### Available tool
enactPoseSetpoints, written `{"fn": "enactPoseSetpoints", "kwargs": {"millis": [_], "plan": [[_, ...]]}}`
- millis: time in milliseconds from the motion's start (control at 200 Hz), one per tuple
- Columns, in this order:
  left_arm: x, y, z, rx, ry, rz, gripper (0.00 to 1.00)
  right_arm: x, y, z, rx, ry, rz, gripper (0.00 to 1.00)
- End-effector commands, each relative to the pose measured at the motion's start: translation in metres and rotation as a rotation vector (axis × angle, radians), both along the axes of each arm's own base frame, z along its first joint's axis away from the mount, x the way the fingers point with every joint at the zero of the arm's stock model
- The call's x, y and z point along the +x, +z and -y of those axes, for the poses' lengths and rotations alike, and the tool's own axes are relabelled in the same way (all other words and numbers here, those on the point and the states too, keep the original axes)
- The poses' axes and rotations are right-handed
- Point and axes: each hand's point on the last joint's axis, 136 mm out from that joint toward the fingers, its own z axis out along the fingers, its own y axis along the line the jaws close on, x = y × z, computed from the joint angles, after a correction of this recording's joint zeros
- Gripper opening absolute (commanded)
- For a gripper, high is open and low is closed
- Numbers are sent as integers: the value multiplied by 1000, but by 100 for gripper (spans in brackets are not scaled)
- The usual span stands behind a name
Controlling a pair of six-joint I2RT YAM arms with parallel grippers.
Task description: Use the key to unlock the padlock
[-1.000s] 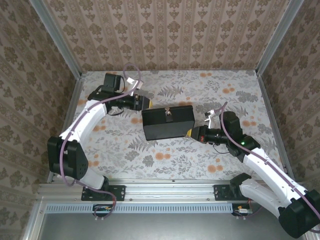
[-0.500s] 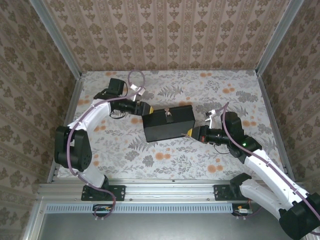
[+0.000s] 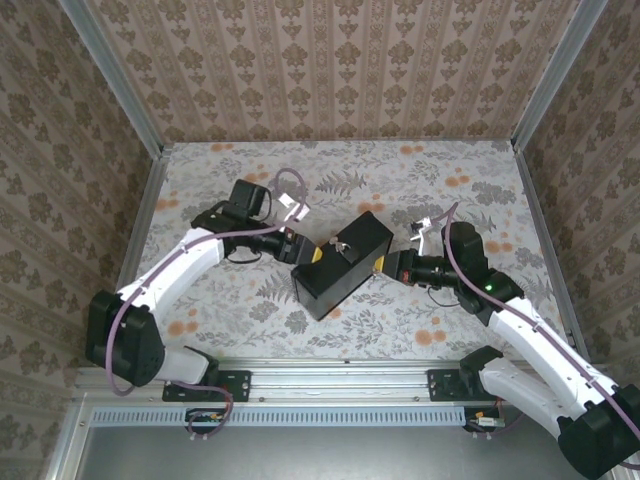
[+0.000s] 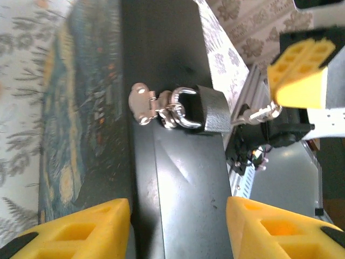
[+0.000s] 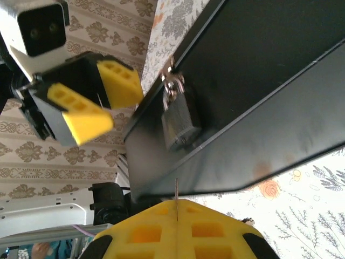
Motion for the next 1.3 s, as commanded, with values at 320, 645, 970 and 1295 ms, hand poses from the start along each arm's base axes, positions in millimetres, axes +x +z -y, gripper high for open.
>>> {"fn": "enactPoseSetpoints", "kwargs": {"millis": [320, 645, 970, 1295], "plan": [[8, 41, 25, 160, -301, 684, 61, 20, 25, 49, -17, -120, 34, 0], [-25, 4, 68, 42, -714, 923, 65, 19, 27, 57, -1, -137, 18, 0], [-5, -7, 82, 47, -762, 955, 66, 14, 19, 57, 17, -145, -12, 0], [1, 19, 92, -40, -755, 943, 67, 17, 12, 57, 16, -149, -30, 0]]}}
